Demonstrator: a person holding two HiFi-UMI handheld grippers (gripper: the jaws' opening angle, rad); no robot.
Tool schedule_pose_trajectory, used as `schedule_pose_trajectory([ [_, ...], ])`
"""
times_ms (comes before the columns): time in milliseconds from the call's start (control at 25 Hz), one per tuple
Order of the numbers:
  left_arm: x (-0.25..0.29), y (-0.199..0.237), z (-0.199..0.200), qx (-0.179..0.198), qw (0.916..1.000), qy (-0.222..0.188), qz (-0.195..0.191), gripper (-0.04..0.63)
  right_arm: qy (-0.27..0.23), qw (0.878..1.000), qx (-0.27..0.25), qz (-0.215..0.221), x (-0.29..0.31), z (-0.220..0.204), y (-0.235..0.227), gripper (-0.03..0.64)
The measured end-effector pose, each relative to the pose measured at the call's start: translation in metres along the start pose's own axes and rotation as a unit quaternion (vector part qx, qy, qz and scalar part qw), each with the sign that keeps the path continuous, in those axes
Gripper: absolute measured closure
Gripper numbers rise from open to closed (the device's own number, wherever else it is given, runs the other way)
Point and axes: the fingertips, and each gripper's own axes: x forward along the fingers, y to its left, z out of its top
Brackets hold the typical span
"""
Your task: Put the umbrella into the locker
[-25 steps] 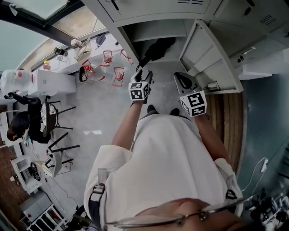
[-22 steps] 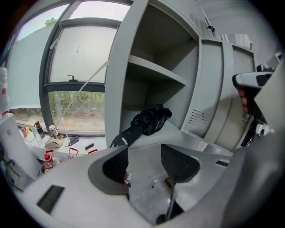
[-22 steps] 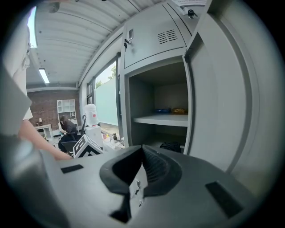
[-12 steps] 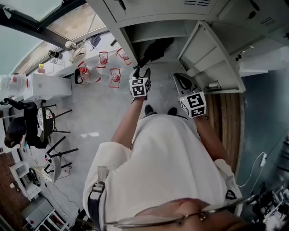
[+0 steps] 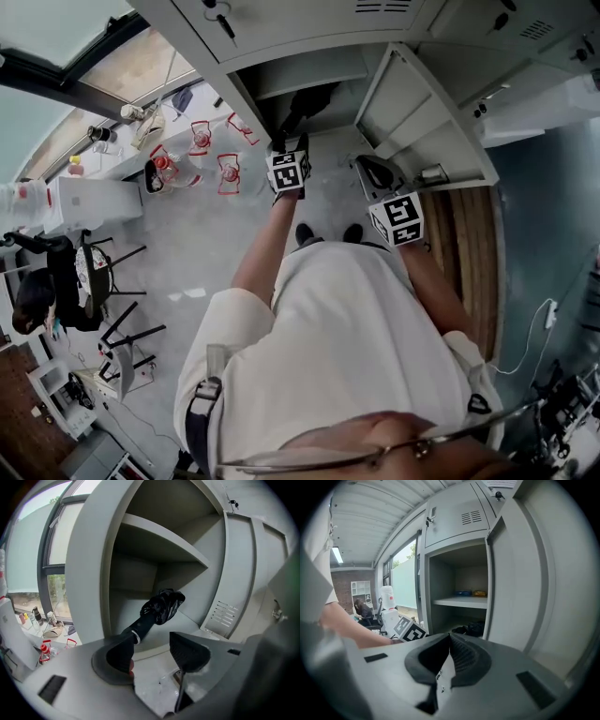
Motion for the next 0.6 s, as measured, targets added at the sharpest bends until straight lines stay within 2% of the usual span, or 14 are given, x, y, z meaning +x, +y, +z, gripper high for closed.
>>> schedule_pose_trajectory([
  [360, -0.013, -0.014, 0.002, 0.03, 0.9982, -0.006, -0.052, 0.362, 0.002, 1.0, 0.004, -0.012, 0.007, 0.001, 0.003, 0.609],
  [600, -0.047, -0.026, 0.011, 0.043, 0.9927, -0.022, -0.11, 0.364, -0.002, 1.0, 0.008, -0.02, 0.015, 0.006, 0.022, 0.609],
])
